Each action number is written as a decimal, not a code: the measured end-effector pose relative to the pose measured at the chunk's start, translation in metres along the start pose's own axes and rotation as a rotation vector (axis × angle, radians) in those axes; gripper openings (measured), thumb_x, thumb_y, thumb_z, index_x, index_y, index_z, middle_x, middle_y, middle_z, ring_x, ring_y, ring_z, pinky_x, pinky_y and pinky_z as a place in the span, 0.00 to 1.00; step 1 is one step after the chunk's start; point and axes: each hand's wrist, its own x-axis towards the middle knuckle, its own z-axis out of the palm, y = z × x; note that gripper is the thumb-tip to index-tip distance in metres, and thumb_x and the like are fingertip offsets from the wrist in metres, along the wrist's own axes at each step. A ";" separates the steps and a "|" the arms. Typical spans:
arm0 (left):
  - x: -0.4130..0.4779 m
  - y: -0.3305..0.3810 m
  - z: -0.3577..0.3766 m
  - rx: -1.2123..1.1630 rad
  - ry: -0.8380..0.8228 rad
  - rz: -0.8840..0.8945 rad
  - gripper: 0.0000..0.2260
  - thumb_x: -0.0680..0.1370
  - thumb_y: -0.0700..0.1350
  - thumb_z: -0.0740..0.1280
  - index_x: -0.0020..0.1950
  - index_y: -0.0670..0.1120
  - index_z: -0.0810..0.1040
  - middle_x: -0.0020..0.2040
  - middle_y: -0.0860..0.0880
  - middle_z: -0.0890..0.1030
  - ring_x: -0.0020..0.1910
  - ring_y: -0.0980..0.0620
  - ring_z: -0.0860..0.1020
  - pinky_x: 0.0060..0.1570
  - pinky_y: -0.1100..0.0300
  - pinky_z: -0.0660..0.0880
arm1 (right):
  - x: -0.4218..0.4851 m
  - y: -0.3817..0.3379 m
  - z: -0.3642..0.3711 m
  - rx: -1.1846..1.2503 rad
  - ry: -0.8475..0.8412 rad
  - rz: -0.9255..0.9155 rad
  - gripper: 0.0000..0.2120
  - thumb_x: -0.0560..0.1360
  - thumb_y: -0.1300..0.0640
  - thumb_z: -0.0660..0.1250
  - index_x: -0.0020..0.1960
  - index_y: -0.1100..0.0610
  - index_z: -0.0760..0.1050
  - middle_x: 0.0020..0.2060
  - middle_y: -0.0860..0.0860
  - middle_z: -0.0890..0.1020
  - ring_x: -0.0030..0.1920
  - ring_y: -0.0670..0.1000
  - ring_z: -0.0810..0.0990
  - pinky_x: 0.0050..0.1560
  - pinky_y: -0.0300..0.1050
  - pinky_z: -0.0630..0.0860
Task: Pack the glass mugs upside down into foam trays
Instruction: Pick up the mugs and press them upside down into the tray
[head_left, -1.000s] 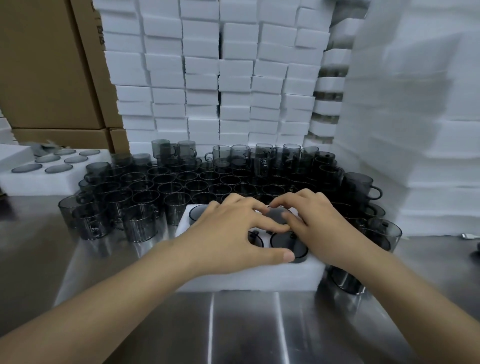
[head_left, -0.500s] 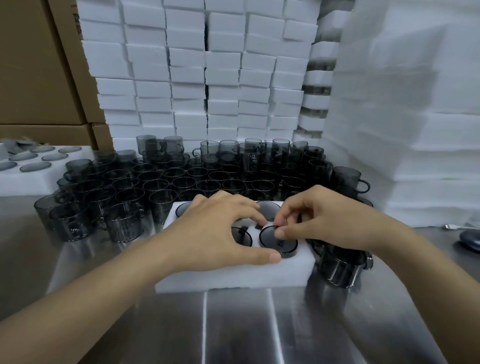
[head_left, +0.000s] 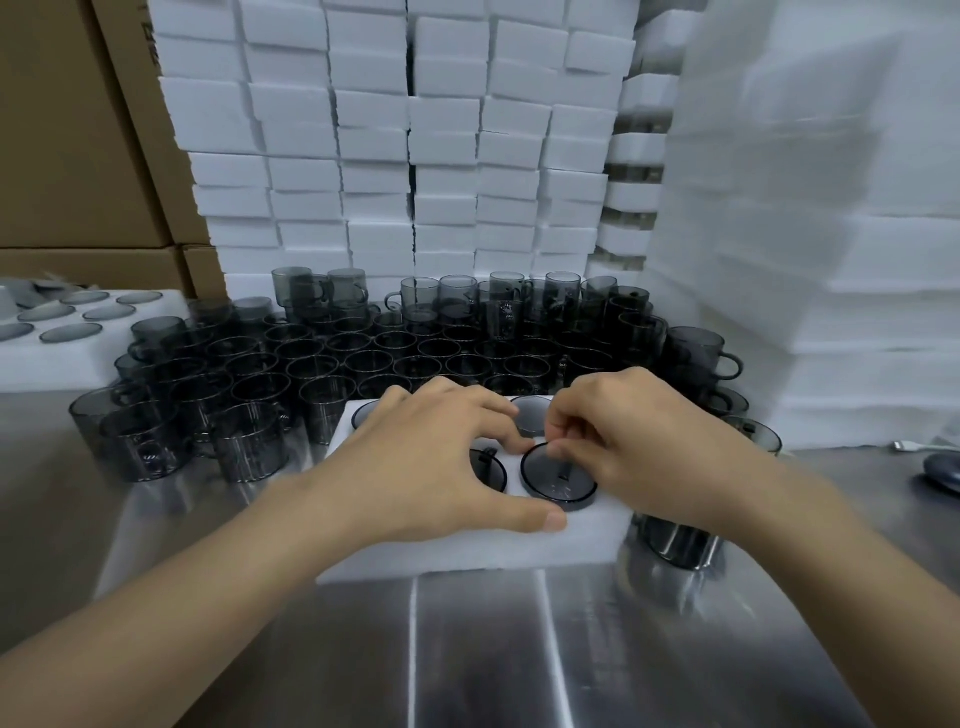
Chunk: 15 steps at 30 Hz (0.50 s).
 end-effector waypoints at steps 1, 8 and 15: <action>0.000 0.000 0.000 0.002 -0.005 -0.002 0.37 0.58 0.86 0.60 0.59 0.69 0.80 0.73 0.72 0.70 0.73 0.64 0.63 0.66 0.53 0.58 | 0.000 -0.001 0.000 -0.008 0.002 -0.002 0.06 0.82 0.53 0.70 0.47 0.45 0.79 0.42 0.44 0.82 0.43 0.43 0.79 0.47 0.47 0.80; -0.001 0.001 -0.003 0.118 -0.029 0.020 0.41 0.61 0.87 0.56 0.64 0.66 0.80 0.75 0.71 0.69 0.72 0.61 0.65 0.63 0.52 0.59 | -0.001 -0.003 -0.003 -0.022 0.012 -0.024 0.06 0.83 0.55 0.70 0.48 0.46 0.80 0.42 0.43 0.81 0.44 0.43 0.79 0.48 0.46 0.79; -0.002 0.002 -0.004 0.080 -0.050 0.006 0.43 0.60 0.87 0.55 0.66 0.66 0.81 0.76 0.71 0.69 0.72 0.60 0.66 0.65 0.51 0.61 | -0.003 0.015 -0.047 0.167 0.277 -0.010 0.09 0.80 0.53 0.73 0.42 0.45 0.80 0.33 0.39 0.82 0.37 0.38 0.79 0.37 0.30 0.70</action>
